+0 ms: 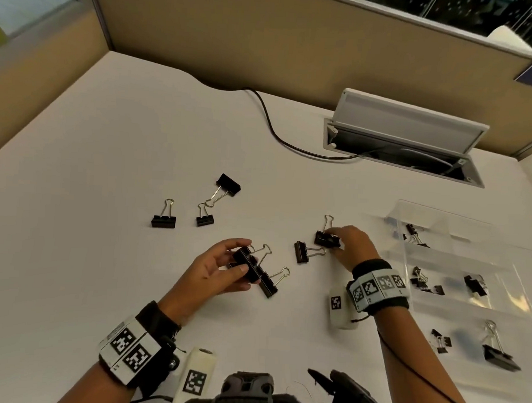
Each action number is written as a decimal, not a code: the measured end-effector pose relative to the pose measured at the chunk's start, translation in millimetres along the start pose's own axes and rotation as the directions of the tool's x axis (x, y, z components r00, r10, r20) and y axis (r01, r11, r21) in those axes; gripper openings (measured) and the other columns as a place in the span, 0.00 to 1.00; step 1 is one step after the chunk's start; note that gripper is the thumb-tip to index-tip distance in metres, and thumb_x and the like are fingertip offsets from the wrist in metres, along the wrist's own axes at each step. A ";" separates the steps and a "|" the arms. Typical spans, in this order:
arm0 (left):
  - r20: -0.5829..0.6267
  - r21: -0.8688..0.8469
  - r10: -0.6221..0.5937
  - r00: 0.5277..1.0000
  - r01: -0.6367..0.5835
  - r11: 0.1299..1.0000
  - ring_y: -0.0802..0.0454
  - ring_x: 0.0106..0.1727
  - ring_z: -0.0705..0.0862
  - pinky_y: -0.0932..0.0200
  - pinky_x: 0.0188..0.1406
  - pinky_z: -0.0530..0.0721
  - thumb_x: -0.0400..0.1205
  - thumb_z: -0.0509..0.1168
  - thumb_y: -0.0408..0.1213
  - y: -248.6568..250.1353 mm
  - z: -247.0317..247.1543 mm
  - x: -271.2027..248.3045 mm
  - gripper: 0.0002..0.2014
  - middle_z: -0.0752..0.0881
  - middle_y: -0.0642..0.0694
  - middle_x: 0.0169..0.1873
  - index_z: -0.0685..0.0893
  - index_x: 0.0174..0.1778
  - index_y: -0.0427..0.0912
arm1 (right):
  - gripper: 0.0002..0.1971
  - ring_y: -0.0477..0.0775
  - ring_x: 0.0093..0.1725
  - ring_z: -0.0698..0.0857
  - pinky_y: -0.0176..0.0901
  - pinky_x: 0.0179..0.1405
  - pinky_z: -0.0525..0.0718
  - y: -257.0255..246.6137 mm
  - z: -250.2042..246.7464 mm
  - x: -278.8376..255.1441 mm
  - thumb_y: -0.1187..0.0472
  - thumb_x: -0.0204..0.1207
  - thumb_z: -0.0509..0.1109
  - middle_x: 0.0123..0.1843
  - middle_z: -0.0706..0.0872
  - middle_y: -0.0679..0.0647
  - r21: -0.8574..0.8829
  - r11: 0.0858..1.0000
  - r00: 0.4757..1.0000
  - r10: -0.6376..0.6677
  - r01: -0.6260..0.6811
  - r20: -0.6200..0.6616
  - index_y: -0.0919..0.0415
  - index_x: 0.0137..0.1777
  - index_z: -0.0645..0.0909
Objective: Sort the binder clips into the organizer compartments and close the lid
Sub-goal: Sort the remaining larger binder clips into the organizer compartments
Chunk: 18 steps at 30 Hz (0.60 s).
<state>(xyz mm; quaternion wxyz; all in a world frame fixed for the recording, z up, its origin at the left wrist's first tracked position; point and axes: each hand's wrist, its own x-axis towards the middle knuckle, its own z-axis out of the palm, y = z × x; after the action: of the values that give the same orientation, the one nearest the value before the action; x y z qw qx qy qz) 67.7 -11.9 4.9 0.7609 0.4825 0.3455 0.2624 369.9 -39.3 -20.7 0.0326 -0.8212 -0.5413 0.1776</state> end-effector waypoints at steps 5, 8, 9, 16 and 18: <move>-0.031 -0.026 0.046 0.998 -0.047 0.999 0.46 0.47 0.91 0.61 0.42 0.88 0.79 0.62 0.25 -1.0 2.6 2.2 0.14 0.92 0.46 0.49 0.78 0.58 0.42 | 0.17 0.61 0.52 0.85 0.44 0.55 0.80 -0.9 -5.8 -15.0 0.66 0.71 0.72 0.56 0.87 0.63 0.129 0.991 0.989 -0.010 0.029 -0.148 0.61 0.61 0.82; -0.034 -0.022 0.084 0.996 -0.084 0.996 0.49 0.48 0.91 0.60 0.45 0.88 0.78 0.62 0.22 -3.0 4.4 3.8 0.12 0.92 0.49 0.49 0.77 0.53 0.41 | 0.19 0.48 0.43 0.87 0.29 0.44 0.84 -30.5 -23.9 -42.1 0.67 0.67 0.77 0.49 0.89 0.54 0.434 0.873 0.942 -0.077 0.222 -0.328 0.59 0.59 0.84; -0.032 -0.013 0.093 0.995 -0.094 0.996 0.49 0.49 0.90 0.60 0.46 0.88 0.78 0.62 0.21 -3.2 5.5 4.1 0.13 0.92 0.49 0.50 0.76 0.54 0.41 | 0.18 0.45 0.42 0.88 0.27 0.43 0.85 -44.9 -28.8 -54.6 0.67 0.66 0.78 0.46 0.89 0.49 0.521 0.797 0.927 -0.123 0.304 -0.354 0.56 0.57 0.84; 0.011 0.130 0.134 0.991 -0.135 0.982 0.51 0.56 0.88 0.65 0.47 0.86 0.78 0.63 0.17 -3.7 14.1 7.7 0.27 0.88 0.52 0.57 0.75 0.68 0.48 | 0.13 0.45 0.46 0.85 0.41 0.40 0.88 -95.5 -2.5 -92.7 0.58 0.69 0.75 0.47 0.90 0.52 0.472 0.689 0.835 -0.445 0.550 -0.324 0.55 0.55 0.87; 0.008 0.134 0.148 0.989 -0.147 0.980 0.51 0.57 0.88 0.64 0.48 0.86 0.77 0.62 0.16 -4.0 14.1 7.5 0.25 0.87 0.50 0.58 0.78 0.65 0.46 | 0.13 0.46 0.47 0.85 0.41 0.42 0.88 -94.5 2.6 -94.8 0.58 0.71 0.74 0.48 0.89 0.54 0.517 0.668 0.845 -0.419 0.534 -0.332 0.56 0.56 0.86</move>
<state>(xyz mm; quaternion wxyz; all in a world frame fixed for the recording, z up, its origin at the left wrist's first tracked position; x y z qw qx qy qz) 83.7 -15.7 3.3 0.7048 0.5565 0.3266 0.2947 252.8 -86.1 24.4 0.3822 -0.6105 -0.6489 0.2453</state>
